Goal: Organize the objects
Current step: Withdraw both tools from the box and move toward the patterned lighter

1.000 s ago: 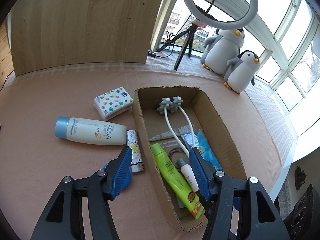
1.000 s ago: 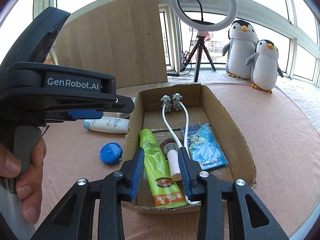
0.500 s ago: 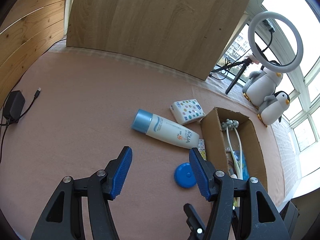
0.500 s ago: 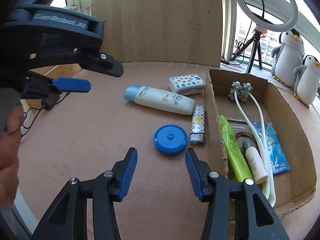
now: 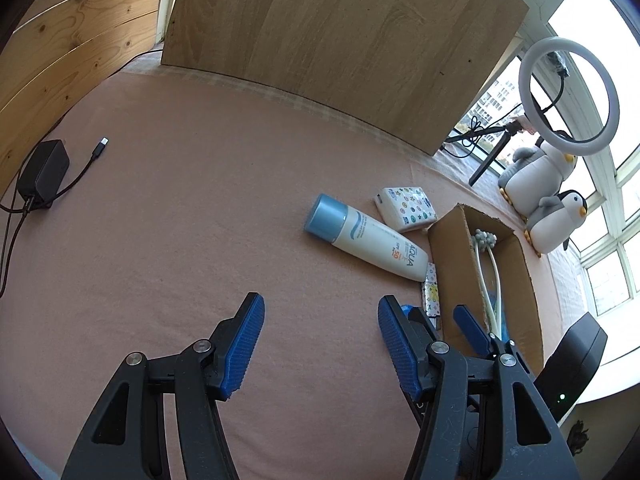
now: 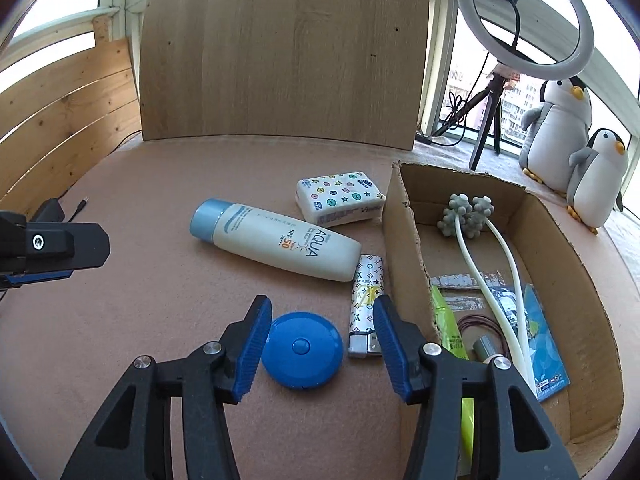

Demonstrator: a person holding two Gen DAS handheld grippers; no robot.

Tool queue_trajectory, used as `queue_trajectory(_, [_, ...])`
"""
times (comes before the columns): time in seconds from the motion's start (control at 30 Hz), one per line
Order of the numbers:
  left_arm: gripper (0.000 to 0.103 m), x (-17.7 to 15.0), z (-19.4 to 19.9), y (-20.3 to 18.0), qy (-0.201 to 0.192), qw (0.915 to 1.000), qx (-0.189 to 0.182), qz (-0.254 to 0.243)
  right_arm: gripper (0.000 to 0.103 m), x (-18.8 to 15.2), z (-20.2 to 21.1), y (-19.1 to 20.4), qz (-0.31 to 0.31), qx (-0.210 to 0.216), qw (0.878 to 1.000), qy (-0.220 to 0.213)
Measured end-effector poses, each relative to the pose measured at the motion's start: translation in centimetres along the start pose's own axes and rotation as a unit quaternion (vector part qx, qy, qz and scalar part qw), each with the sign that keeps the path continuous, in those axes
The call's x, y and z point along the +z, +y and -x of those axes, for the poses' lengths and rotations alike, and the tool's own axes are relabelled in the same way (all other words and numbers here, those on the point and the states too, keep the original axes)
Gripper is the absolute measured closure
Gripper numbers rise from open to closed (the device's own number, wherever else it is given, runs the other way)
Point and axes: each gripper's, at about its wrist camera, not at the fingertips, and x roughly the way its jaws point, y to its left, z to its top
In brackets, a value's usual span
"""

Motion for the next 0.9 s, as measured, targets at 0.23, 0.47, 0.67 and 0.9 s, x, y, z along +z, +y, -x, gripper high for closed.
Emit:
queue_trajectory(0.23, [0.040, 0.0, -0.5, 0.1, 0.005, 1.0000, 0.000, 0.001, 0.054, 0.3, -0.8, -1.2, -0.004, -0.019, 1.000, -0.008])
queue_trajectory(0.47, [0.040, 0.2, -0.7, -0.1, 0.007, 1.0000, -0.002, 0.000, 0.054, 1.2, -1.7, -3.4, -0.020, -0.039, 0.999, -0.009])
queue_trajectory(0.67, [0.040, 0.3, -0.8, 0.3, 0.007, 1.0000, 0.000, 0.006, 0.054, 1.4, -1.4, -4.1, -0.029, -0.032, 0.999, -0.003])
queue_trajectory(0.9, [0.040, 0.3, -0.8, 1.0, 0.002, 0.9999, -0.001, 0.014, 0.054, -0.7, -0.1, -1.3, 0.004, 0.024, 1.000, 0.020])
